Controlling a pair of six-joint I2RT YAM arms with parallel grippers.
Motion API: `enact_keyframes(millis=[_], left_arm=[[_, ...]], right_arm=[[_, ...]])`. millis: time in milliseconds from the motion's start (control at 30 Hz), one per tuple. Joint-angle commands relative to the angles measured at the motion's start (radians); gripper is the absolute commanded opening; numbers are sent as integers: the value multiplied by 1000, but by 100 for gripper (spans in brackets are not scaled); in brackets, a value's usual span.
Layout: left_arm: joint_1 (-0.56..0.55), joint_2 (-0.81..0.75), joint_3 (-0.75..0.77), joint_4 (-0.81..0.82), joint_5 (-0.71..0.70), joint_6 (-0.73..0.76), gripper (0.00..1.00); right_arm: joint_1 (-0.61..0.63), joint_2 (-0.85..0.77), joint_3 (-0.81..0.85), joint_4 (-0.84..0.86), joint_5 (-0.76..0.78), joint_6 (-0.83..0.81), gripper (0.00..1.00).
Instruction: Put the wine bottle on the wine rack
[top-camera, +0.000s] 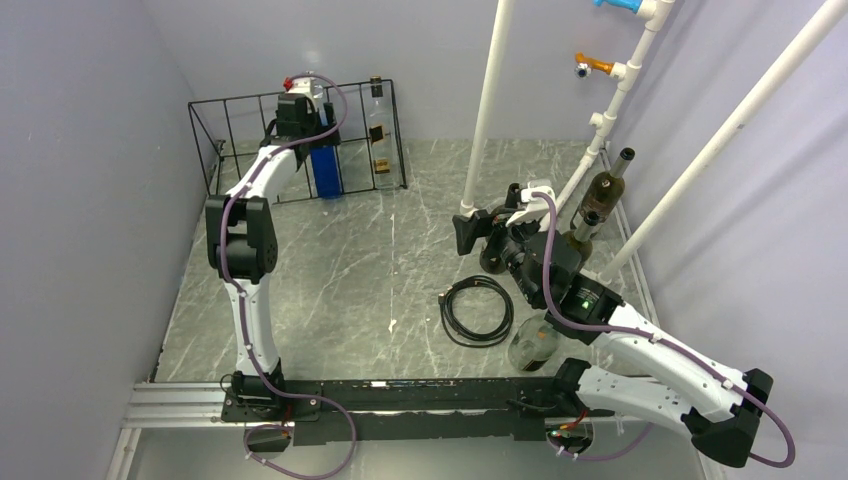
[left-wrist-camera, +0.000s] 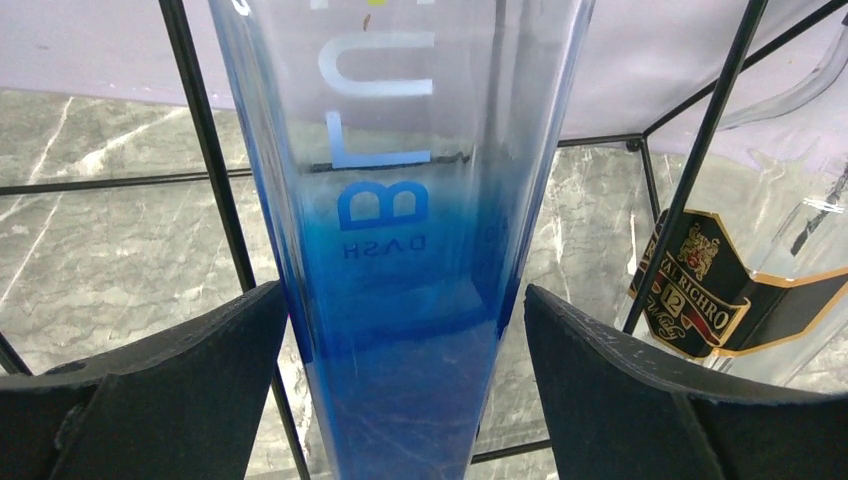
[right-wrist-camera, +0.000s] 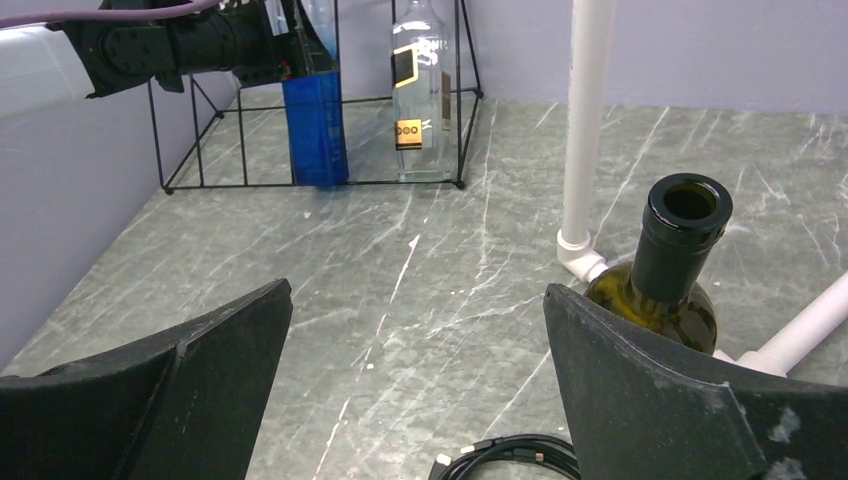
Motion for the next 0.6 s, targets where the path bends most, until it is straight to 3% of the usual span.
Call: enact_keyframes(millis=[0, 300, 567], left_arm=[[2, -118, -2, -25, 21, -43, 92], [9, -334, -96, -122, 30, -187, 93], [9, -596, -367, -78, 270, -282, 92]], right_arm=[[-5, -16, 24, 21, -17, 7, 100], [-5, 32, 116, -82, -58, 16, 100], [-5, 72, 260, -278, -86, 32, 100]])
